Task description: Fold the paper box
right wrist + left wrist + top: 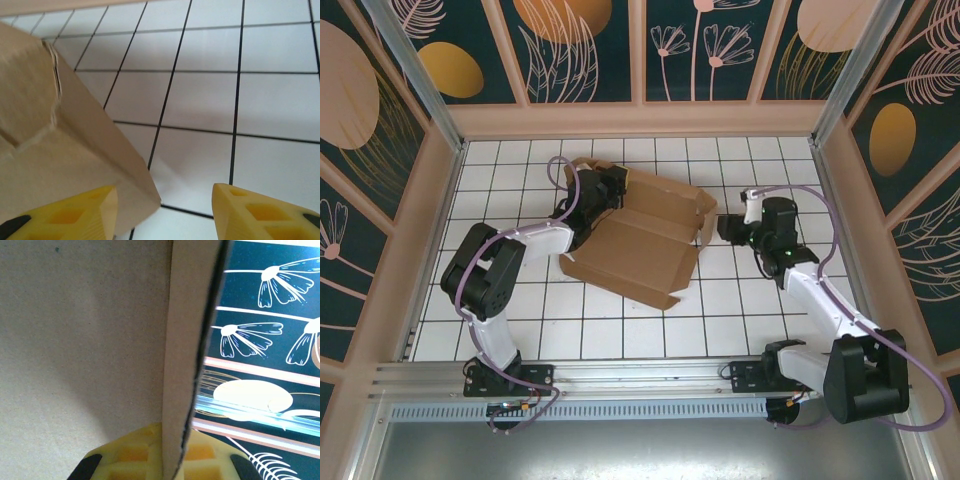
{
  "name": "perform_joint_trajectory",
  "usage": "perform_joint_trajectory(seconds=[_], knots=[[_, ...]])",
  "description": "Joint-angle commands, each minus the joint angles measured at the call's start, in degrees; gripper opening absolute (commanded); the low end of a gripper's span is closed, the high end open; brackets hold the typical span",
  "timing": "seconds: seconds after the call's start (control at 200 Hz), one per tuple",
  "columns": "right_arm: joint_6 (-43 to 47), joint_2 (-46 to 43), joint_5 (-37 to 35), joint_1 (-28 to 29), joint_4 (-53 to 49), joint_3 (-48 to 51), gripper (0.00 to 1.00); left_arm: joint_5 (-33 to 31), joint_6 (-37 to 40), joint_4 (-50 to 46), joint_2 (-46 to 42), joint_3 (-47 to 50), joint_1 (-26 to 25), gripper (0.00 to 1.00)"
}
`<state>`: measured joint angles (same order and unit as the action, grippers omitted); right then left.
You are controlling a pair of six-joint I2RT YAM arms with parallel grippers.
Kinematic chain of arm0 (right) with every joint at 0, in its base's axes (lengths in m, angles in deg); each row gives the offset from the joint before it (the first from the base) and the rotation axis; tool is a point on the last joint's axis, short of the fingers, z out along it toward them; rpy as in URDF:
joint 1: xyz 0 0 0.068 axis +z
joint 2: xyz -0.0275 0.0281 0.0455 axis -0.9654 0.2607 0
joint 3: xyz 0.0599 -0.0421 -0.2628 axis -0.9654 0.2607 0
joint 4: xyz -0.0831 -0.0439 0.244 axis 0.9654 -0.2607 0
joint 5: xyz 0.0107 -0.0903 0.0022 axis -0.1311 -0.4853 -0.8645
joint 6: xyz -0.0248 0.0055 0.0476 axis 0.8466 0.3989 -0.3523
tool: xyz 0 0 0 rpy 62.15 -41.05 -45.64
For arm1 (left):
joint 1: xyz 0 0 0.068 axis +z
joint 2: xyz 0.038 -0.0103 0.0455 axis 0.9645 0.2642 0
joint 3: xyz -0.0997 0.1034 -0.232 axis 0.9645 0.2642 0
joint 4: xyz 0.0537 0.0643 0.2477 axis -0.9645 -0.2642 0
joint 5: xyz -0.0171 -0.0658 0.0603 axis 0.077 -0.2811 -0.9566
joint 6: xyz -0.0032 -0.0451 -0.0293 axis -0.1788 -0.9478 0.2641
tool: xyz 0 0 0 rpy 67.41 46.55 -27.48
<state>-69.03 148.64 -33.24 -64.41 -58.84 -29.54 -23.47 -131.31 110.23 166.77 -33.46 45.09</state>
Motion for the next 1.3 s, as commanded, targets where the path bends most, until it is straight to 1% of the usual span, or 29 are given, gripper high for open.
perform_joint_trajectory(seconds=[0.0, 0.155, 0.32, 0.4, 0.53, 0.631, 0.741, 1.016, 1.136, 1.296], knots=[[4.5, 0.4, 2.7, 0.5, 0.6, 1.4, 0.56, 1.5, 0.5, 0.1, 0.7, -2.1, 0.5, 0.00], [6.8, 4.3, 2.8, 2.3, 2.5, 0.9, 0.61, 1.8, 0.7, 0.2, 0.4, -2.1, 0.5, 0.00], [7.2, 11.1, 3.0, 2.5, 4.2, -4.2, 0.62, 2.6, 1.0, 0.4, 0.2, -1.6, 0.5, 0.00], [6.8, 14.4, 4.8, 2.7, 4.3, -6.9, 0.62, 2.7, 1.2, 0.3, -0.2, -1.3, 0.5, 0.00], [7.0, 17.4, 5.6, 4.1, 3.7, -9.6, 0.62, 2.9, 1.3, 0.0, -0.5, -1.2, 0.5, 0.00], [6.9, 18.1, 5.8, 4.7, 3.8, -10.0, 0.62, 2.8, 1.3, -0.2, -0.8, -1.2, 0.5, 0.00], [7.6, 17.9, 6.7, 5.7, 3.6, -9.7, 0.65, 2.5, 1.2, -0.6, -0.9, -1.1, 0.5, 0.00], [9.9, 14.0, 10.6, 6.3, 4.8, -5.1, 0.66, 2.5, 0.0, -2.0, 0.4, -2.0, 0.5, 0.00], [10.4, 13.1, 11.7, 6.4, 5.4, -3.6, 0.64, 2.7, -0.3, -2.0, 0.7, -2.5, 0.5, 0.00], [10.5, 13.5, 13.7, 6.5, 6.2, -3.8, 0.59, 3.6, 0.1, -2.5, 0.9, -2.6, 0.5, 0.00]])
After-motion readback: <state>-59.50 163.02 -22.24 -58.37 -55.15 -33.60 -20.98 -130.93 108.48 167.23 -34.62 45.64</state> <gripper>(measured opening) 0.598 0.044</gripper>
